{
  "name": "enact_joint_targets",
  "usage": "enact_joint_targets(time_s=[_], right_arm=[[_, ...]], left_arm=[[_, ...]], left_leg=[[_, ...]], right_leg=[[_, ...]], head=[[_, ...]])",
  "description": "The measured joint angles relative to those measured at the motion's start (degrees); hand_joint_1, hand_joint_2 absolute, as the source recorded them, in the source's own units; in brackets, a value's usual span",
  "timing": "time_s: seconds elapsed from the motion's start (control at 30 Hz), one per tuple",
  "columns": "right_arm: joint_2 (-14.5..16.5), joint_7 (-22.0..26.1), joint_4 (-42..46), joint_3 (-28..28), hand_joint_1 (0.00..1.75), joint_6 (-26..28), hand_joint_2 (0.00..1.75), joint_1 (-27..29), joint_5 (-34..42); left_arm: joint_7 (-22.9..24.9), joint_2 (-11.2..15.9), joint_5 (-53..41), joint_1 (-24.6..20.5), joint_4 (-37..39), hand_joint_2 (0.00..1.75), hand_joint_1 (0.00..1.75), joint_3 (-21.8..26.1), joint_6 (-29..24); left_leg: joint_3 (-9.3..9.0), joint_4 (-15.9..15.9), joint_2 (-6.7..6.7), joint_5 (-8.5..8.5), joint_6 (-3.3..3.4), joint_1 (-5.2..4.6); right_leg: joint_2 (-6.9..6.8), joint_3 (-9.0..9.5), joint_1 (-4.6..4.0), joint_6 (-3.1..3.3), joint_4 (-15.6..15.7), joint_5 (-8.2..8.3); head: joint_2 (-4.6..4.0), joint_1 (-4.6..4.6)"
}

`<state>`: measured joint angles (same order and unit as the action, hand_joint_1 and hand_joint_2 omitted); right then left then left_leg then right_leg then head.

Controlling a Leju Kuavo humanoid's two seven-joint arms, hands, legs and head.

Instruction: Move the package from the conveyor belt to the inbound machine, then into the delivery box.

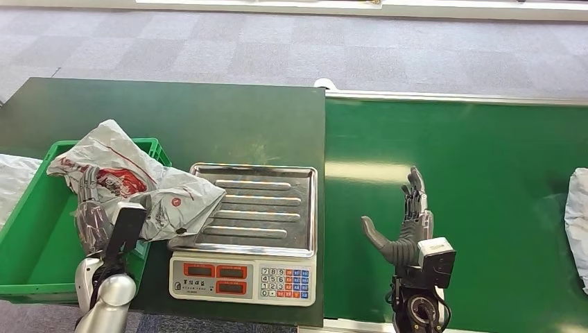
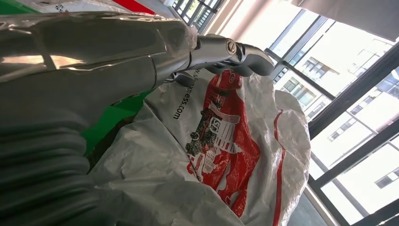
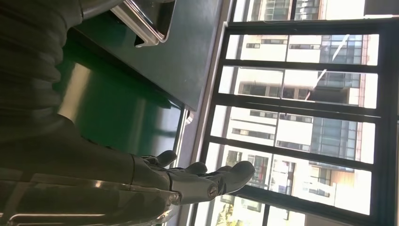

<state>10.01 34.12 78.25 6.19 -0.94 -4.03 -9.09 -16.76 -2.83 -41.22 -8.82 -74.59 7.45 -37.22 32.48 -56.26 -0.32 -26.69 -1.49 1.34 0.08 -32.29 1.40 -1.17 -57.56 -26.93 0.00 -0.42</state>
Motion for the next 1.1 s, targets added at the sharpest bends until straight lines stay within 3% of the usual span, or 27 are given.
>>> enact_joint_targets(time_s=[0.23, 0.3, 0.47, 0.7, 0.8, 0.93, 1.0, 1.1], right_arm=[[0.00, 0.01, 0.00, 0.15, 0.00, 0.01, 1.75, 0.00, 0.05], [0.00, 0.01, 0.00, 0.17, 0.00, 0.16, 1.75, 0.02, 0.23], [0.00, 0.29, -0.14, 0.73, 0.00, 1.11, 1.75, 0.04, 0.96], [0.00, 0.39, -0.49, 1.67, 0.00, 1.68, 1.75, 0.05, 1.41], [0.00, 0.39, -0.52, 1.69, 0.00, 1.61, 1.75, 0.07, 1.36], [-0.01, 0.38, -0.48, 1.47, 0.00, -0.34, 1.75, 0.07, 0.30], [0.00, 0.37, -0.48, 1.21, 0.00, -1.18, 1.75, 0.08, -0.25], [0.00, 0.37, -0.48, 0.79, 0.00, -1.69, 1.75, 0.07, -0.64]], left_arm=[[-0.92, -0.19, 0.42, 0.01, -0.11, 1.75, 0.00, 0.36, -0.24], [-5.02, -0.61, 2.29, 0.07, -0.67, 1.75, 0.00, 0.95, -1.18], [-20.45, -3.84, 9.14, 0.28, -5.67, 1.75, 0.00, 5.24, -2.72], [-23.08, -7.49, 12.53, 1.69, -17.85, 1.75, 0.00, 7.12, -2.70], [-17.80, -7.14, 3.41, 2.35, -18.60, 1.75, 0.00, 4.58, -0.07], [0.59, -4.79, -19.48, 2.61, -14.42, 1.75, 0.00, -1.61, 12.22], [3.85, -3.86, -21.56, 2.83, -12.88, 1.75, 0.00, -3.50, 16.94], [4.57, -2.79, -18.64, 3.01, -11.66, 1.75, 0.00, -4.98, 20.08]], left_leg=[[0.00, 0.00, 0.00, 0.00, 0.00, 0.00], [0.00, 0.00, 0.00, 0.00, 0.00, 0.00], [0.04, 0.00, 0.00, 0.00, 0.00, 0.00], [0.06, -0.01, 0.00, -0.02, 0.00, 0.00], [0.06, -0.01, -0.02, -0.02, 0.00, 0.00], [0.06, -0.01, 0.13, -0.01, 0.00, 0.00], [0.07, -0.01, 0.28, -0.01, 0.00, 0.00], [0.10, -0.02, 0.30, -0.02, 0.00, 0.00]], right_leg=[[0.00, 0.00, 0.00, 0.00, 0.00, 0.00], [0.00, -0.01, 0.00, 0.00, 0.00, 0.00], [0.00, -0.03, 0.00, 0.00, 0.00, 0.00], [0.00, -0.09, 0.00, 0.00, 0.01, 0.00], [-0.04, -0.16, 0.01, 0.00, 0.01, -0.01], [0.06, -0.10, 0.01, 0.02, 0.01, 0.04], [0.18, -0.16, 0.01, 0.05, 0.01, 0.09], [0.21, -0.21, 0.01, 0.05, 0.01, 0.09]], head=[[0.00, 0.00], [0.00, -0.01], [0.00, 0.01], [0.00, -0.01], [0.00, -0.01], [0.00, 0.01], [0.00, 0.01], [0.00, -0.01]])
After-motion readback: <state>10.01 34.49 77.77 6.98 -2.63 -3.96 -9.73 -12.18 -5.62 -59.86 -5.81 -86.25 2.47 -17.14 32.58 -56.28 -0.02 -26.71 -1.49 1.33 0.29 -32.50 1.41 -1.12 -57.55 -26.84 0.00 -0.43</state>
